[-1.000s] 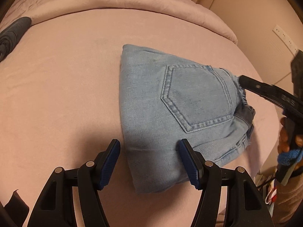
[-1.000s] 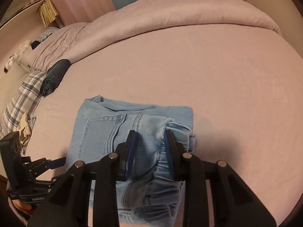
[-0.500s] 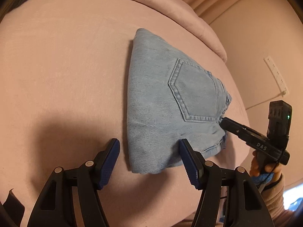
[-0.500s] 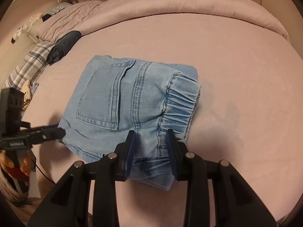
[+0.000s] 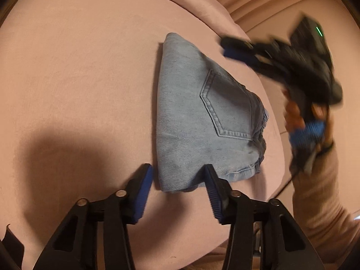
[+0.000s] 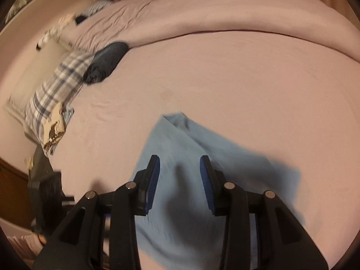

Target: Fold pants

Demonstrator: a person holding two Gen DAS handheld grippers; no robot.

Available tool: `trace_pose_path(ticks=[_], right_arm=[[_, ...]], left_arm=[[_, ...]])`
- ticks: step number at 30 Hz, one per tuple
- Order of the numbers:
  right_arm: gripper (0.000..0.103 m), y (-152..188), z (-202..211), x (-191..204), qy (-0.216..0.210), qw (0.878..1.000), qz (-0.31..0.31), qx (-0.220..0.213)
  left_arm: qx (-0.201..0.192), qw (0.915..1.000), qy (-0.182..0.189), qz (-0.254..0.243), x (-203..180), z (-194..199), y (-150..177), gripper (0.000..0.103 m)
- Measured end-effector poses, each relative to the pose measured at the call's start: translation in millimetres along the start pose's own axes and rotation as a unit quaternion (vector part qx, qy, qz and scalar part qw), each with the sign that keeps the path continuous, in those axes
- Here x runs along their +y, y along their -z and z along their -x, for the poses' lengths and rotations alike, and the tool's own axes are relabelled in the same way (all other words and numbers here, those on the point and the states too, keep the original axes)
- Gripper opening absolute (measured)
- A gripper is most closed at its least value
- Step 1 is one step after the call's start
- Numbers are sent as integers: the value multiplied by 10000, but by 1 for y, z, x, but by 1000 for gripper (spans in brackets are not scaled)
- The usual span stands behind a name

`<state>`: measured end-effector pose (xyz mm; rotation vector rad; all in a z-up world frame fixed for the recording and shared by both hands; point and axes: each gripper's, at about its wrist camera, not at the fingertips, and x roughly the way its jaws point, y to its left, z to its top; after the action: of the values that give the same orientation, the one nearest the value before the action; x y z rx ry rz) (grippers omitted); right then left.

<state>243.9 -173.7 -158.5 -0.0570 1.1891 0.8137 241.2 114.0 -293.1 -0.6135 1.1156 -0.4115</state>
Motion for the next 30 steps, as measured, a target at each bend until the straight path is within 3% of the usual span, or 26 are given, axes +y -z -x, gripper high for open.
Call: trace_pose_path(ticks=[3,6,8,10,14,17,19,21,22,24,30], right_arm=[[38,-28,-36,14,-50,9984,356,447],[38,-38,-79,21,80,9909,604,1200],[24,-37,-93,21,95,9852,669,1574],[15,-35,-100,29,237,9810,991,1650],[12,-37,-111,24,279,9818,822,1686],[16,-38,-104,19,88,9868,601,1503],[22,-37,-78,11,31,9947,329,974],[23,-34,-39,1,41,9990,88,427],[23,-29,-17,-2,-26,9998,32,175],[24,-15,18,-5,-74,9999,23,-136],[24,58,77,-7,738,9964,311,-269]], left_arm=[[72,9998,-44,-185,-1,5,-3,37],[158,9994,-73,-294,-2,1,-5,32],[160,9994,19,-296,1,2,-4,31],[130,9990,-61,-425,-1,3,2,30],[184,9984,-184,-501,-6,6,9,30],[209,9988,-77,-441,-6,18,16,30],[-25,9987,-140,-487,-6,32,14,30],[-337,9980,-176,-505,-7,46,4,30],[-487,9975,-213,-471,-10,50,-4,33],[-684,9953,-411,-551,-16,52,-18,47],[-839,9847,-1083,-1074,-49,19,-52,48]])
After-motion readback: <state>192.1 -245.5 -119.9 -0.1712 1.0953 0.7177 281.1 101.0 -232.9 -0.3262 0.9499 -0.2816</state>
